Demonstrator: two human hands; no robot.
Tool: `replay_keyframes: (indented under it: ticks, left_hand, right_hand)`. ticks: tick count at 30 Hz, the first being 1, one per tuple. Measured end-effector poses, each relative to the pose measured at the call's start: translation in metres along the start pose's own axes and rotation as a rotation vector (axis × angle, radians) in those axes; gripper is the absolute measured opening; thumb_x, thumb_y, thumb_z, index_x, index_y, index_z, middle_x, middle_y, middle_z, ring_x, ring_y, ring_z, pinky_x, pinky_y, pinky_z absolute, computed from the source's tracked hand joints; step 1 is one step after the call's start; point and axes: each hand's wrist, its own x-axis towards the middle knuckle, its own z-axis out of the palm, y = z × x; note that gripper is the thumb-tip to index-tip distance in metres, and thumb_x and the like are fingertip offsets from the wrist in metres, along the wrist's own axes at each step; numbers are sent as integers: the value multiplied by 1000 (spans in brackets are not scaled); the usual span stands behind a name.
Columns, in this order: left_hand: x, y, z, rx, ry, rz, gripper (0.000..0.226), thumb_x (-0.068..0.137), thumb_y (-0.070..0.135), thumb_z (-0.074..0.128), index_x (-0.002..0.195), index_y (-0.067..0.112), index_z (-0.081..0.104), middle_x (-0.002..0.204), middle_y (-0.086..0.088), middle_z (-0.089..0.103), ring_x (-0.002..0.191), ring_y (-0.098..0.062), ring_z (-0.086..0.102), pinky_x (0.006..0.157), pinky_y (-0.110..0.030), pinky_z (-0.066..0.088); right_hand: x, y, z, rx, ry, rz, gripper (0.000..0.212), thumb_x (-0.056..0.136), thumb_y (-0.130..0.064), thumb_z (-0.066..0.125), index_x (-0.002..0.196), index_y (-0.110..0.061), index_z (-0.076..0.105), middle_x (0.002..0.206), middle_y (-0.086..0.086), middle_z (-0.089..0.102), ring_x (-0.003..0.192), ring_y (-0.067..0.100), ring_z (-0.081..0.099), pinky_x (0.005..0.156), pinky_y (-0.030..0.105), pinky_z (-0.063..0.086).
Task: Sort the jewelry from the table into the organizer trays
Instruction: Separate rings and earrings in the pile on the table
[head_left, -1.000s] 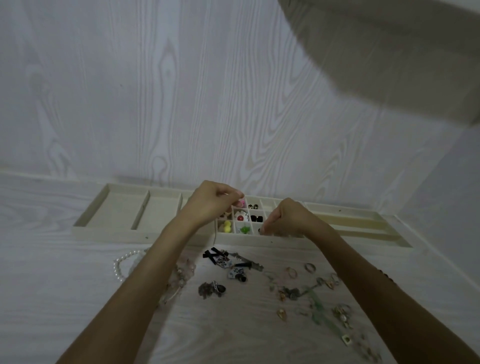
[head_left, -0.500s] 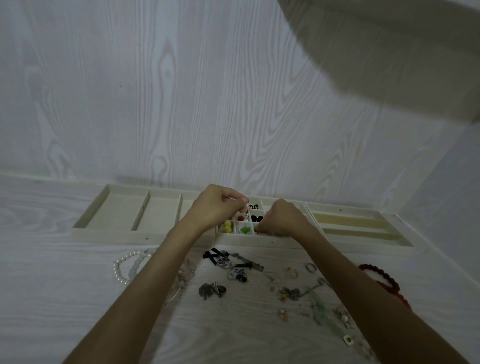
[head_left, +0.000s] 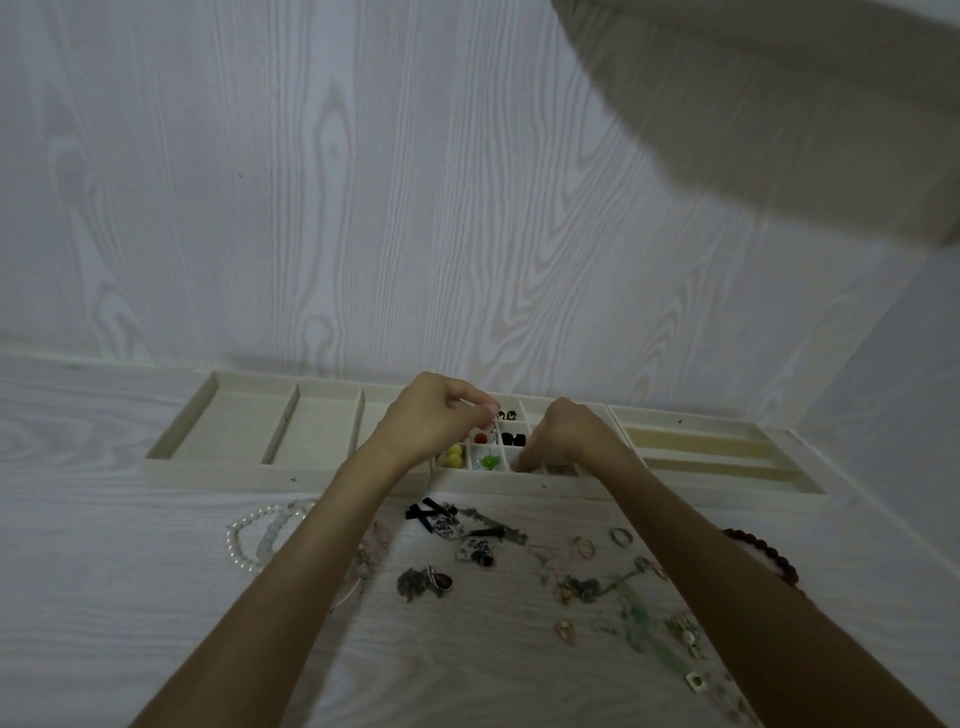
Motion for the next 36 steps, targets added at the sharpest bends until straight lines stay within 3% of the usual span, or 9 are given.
replay_keyframes:
  ticks: [8,12,19,22,25,27,30,32,36]
  left_hand:
    - [2,-3,2,9,-12,4,12,86,28,67,93,23,75,85,-5,74,90,-26,68,87,-40,52]
    - [2,-5,3,3,-16,0,14,85,31,68,93,22,75,84,-4,74,78,-19,64,80,-34,51]
    - [0,-2,0,45,-42,13,13,87,30,66,93,22,75,80,-2,73,73,-15,61,84,-40,53]
    - [-4,5,-8,122,-112,19,17,89,28,63,100,19,73,87,-5,73,74,-15,61,87,-37,52]
    - [-11,12,-15,206,-128,38,15,89,28,63,100,23,72,93,-7,73,85,-24,66,87,-36,52]
    - [-20,15,-11,246,-126,64,11,88,28,64,95,29,72,91,1,73,85,-18,67,86,-35,51]
    - [-33,13,8,402,-214,110,13,85,29,65,84,41,69,84,15,69,82,-3,63,87,-35,53]
    - [-41,10,23,518,-289,121,15,87,26,65,92,39,71,83,22,65,81,5,59,85,-32,53]
    - [-54,5,47,670,-370,137,22,88,27,62,107,36,69,104,16,68,87,1,58,87,-30,53]
  right_hand:
    - [-3,4,10,97,15,-34,26,67,-24,78,66,-10,56,67,5,56,64,19,54,56,26,40]
    - [-6,5,11,40,73,-60,25,72,-24,75,88,-6,68,83,8,67,78,21,64,61,27,47]
    - [-26,12,-15,68,47,-112,19,75,-20,73,87,-4,74,77,7,71,62,16,61,64,28,51]
    - [-50,25,-43,76,5,-196,13,81,-16,69,87,-7,76,66,2,65,53,9,53,52,19,42]
    - [-72,49,-57,94,-13,-267,10,83,-21,69,89,-17,76,70,-3,68,59,3,58,57,18,47]
    - [-82,66,-56,135,-28,-280,11,83,-22,71,91,-18,76,75,-1,71,61,1,60,65,23,52]
    - [-91,88,-41,120,-31,-292,12,82,-20,70,93,-18,76,73,-7,67,64,0,61,60,11,46]
    - [-95,99,-27,113,-9,-316,13,82,-22,71,94,-20,75,76,-6,67,68,9,63,58,12,44]
    - [-107,109,5,84,81,-454,16,85,-23,67,100,-22,74,97,-5,70,68,-5,50,61,5,34]
